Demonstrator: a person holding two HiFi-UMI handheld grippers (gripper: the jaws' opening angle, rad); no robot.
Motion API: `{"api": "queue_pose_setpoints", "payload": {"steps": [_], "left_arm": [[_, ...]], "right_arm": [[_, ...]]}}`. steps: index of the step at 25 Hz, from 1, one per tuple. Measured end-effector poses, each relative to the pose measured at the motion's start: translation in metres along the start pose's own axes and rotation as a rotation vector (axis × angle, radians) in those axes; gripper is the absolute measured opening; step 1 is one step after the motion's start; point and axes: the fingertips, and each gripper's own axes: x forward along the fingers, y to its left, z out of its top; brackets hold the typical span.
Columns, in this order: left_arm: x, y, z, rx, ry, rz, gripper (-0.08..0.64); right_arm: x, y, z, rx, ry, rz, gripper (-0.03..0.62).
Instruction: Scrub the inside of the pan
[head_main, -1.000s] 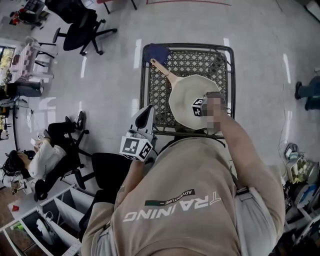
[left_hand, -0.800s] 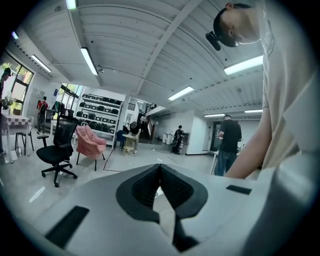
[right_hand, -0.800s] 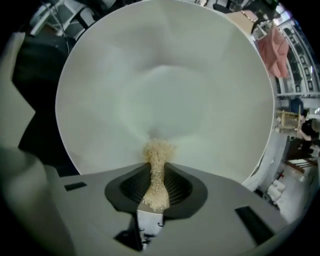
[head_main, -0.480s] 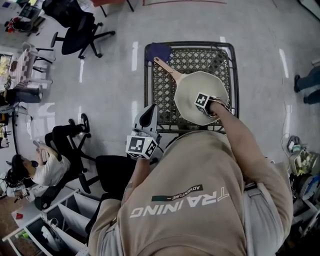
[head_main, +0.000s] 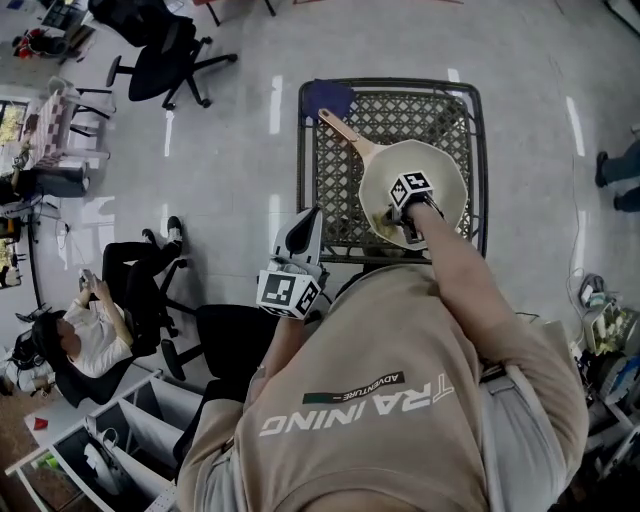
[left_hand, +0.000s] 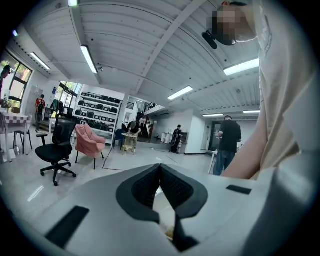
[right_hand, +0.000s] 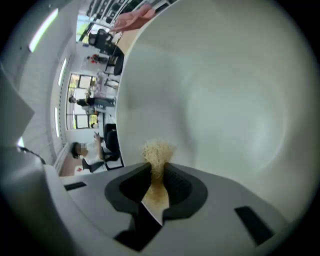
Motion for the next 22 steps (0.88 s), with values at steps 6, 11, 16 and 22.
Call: {"api": "queue_pose_setpoints", "payload": {"steps": [6, 11, 16, 22], "left_arm": [[-0.013, 0.006, -0.001, -0.003, 0.026, 0.035, 0.018], [-0.012, 0.007, -0.001, 0.002, 0.043, 0.055, 0.018], [-0.003, 0.009, -0.002, -0.008, 0.057, 0.094, 0.018], [-0.002, 0.009, 0.005, -0.003, 0.092, 0.111, 0.018]], "right_arm": [[-0.007, 0.032, 0.064, 0.044, -0.307, 0.148, 0.089], [-0.035, 0.009, 0.087, -0.038, -0.463, 0.100, 0.089], [-0.048, -0.038, 0.094, -0.253, -0.496, -0.168, 0.089], [-0.025, -0.018, 0.109, -0.262, -0.540, -0.126, 0.089]]}}
